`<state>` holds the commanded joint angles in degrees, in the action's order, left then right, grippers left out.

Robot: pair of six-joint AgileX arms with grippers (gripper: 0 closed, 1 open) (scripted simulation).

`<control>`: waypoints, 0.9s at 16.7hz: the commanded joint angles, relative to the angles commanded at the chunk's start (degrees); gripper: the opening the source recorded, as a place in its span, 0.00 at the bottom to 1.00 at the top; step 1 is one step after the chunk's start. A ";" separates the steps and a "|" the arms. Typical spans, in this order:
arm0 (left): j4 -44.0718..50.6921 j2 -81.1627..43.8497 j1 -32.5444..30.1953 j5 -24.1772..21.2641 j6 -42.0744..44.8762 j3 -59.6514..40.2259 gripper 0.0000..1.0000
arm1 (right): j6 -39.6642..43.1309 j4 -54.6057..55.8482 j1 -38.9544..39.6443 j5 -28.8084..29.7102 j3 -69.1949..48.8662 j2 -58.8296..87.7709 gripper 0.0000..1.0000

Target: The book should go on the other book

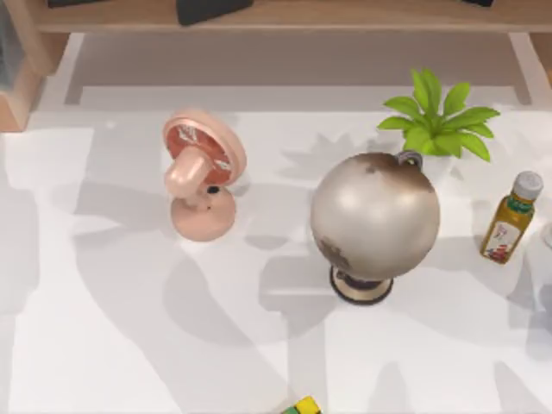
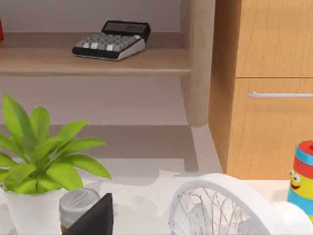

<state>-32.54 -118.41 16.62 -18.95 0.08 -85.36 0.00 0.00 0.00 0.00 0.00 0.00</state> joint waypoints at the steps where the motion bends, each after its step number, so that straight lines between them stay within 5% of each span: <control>1: 0.00 0.00 0.00 0.00 0.00 0.00 0.25 | 0.00 0.00 0.00 0.00 0.00 0.00 1.00; 5: 0.00 0.00 0.00 0.00 0.00 0.00 0.00 | 0.00 0.00 0.00 0.00 0.00 0.00 1.00; 15: -0.01 0.67 0.59 0.36 0.22 0.16 0.00 | 0.00 0.00 0.00 0.00 0.00 0.00 1.00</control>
<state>-32.55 -117.74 17.21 -18.59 0.29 -85.20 0.00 0.00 0.00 0.00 0.00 0.00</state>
